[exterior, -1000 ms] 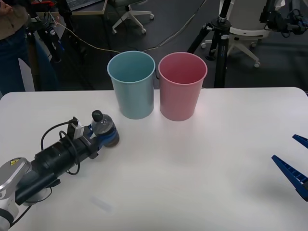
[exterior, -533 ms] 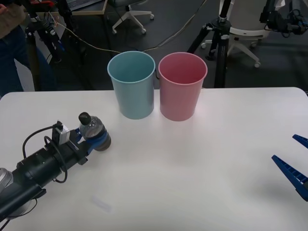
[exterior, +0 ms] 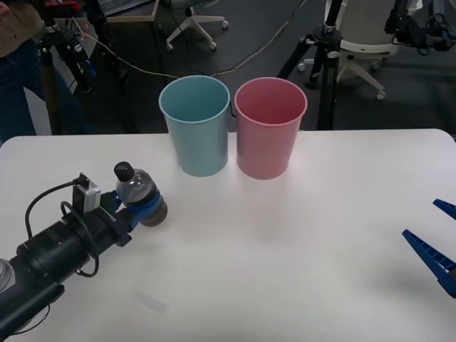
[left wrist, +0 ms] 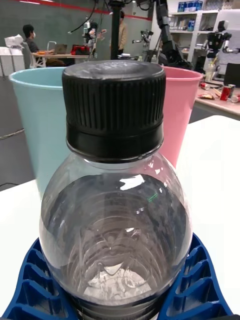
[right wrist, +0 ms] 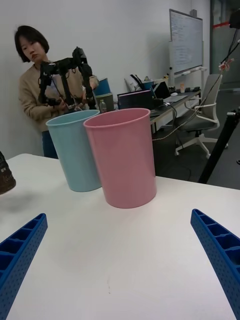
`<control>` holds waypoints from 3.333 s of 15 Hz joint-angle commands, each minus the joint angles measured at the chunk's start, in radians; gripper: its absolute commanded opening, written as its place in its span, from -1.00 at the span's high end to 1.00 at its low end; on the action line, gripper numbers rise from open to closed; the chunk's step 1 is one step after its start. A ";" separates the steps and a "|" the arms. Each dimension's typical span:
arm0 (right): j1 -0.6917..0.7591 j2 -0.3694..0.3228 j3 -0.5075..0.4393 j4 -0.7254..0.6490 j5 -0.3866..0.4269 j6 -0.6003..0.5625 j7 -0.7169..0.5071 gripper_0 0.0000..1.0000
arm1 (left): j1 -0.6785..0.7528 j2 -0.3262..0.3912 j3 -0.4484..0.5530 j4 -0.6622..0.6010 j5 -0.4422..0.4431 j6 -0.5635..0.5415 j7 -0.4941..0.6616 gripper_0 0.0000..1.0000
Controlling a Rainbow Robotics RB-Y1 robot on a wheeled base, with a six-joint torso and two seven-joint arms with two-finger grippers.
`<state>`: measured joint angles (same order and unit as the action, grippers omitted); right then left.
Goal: Grasp the object on the table and drop it into the matching bin: aluminum can to the light blue bin, PET bottle to the pink bin.
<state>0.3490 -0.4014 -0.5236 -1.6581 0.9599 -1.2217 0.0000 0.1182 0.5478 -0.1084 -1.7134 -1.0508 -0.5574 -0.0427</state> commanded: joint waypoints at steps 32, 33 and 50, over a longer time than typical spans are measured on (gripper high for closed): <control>0.000 0.000 0.000 0.000 0.000 0.000 0.000 -1.00 | -0.920 0.563 -0.686 -0.235 0.394 0.459 0.376 0.96; 0.000 0.000 0.000 0.000 0.000 0.000 0.000 -1.00 | -0.954 0.546 -0.712 -0.209 0.397 0.459 0.376 0.96; 0.000 0.000 0.000 0.000 0.000 0.000 0.000 -1.00 | -1.284 0.124 -0.878 0.390 0.387 0.461 0.348 0.96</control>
<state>0.3491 -0.4014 -0.5236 -1.6581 0.9599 -1.2217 0.0000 -1.1615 0.6861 -0.9864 -1.3433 -0.6593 -0.0961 0.3068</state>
